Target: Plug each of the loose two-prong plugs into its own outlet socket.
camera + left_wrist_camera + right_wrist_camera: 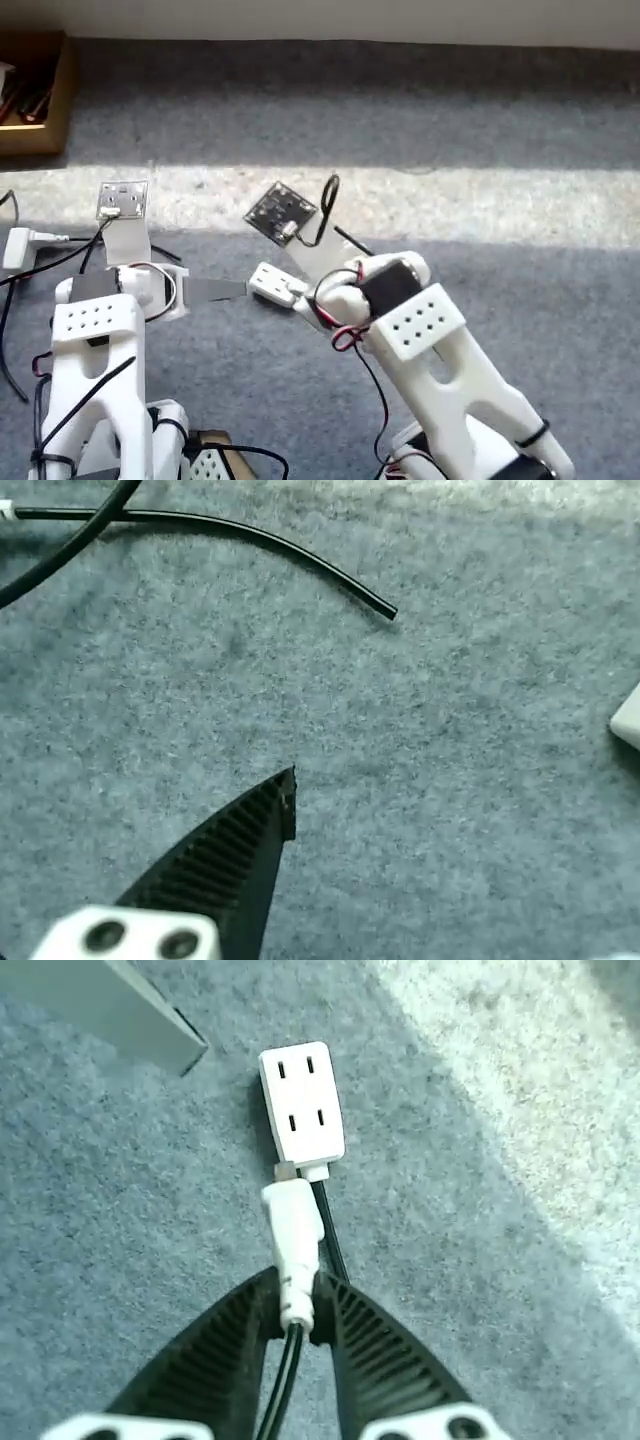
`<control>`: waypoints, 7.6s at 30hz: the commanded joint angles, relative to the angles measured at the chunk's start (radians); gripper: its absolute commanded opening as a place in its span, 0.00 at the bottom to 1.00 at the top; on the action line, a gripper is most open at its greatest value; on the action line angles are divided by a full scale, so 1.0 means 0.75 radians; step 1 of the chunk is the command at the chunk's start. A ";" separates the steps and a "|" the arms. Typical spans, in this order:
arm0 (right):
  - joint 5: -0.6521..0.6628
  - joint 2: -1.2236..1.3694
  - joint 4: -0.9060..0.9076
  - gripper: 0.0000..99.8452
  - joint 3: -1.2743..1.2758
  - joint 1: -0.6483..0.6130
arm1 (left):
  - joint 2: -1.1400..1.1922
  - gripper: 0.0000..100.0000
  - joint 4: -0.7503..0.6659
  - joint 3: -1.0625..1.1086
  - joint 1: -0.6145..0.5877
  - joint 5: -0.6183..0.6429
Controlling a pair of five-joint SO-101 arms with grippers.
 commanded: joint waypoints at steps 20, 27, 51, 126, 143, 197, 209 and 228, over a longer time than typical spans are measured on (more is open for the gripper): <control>0.295 0.760 0.195 0.01 -0.621 0.009 | -0.003 0.59 -0.168 0.095 -0.019 0.037; -0.106 0.764 0.187 0.01 -0.725 0.011 | -0.001 0.59 -0.168 0.095 -0.015 0.035; -1.577 1.153 0.693 0.02 -1.589 0.007 | -0.009 0.42 -0.262 0.081 -0.193 0.207; 0.882 -0.189 0.044 0.13 0.805 0.361 | 0.001 0.43 -0.342 0.167 0.001 0.045; 1.064 -0.175 -0.085 0.20 0.893 0.263 | 0.001 0.43 -0.342 0.167 0.001 0.045; 0.043 0.212 -0.330 0.01 -0.261 -0.206 | -0.009 0.43 0.573 -0.836 0.216 -0.327; -0.025 -0.099 -0.026 0.01 -0.375 -0.197 | -0.009 0.43 0.139 -0.253 0.244 -0.319; 0.031 -0.277 -0.590 0.01 0.308 -0.038 | -0.001 0.48 0.313 -0.860 0.212 -0.497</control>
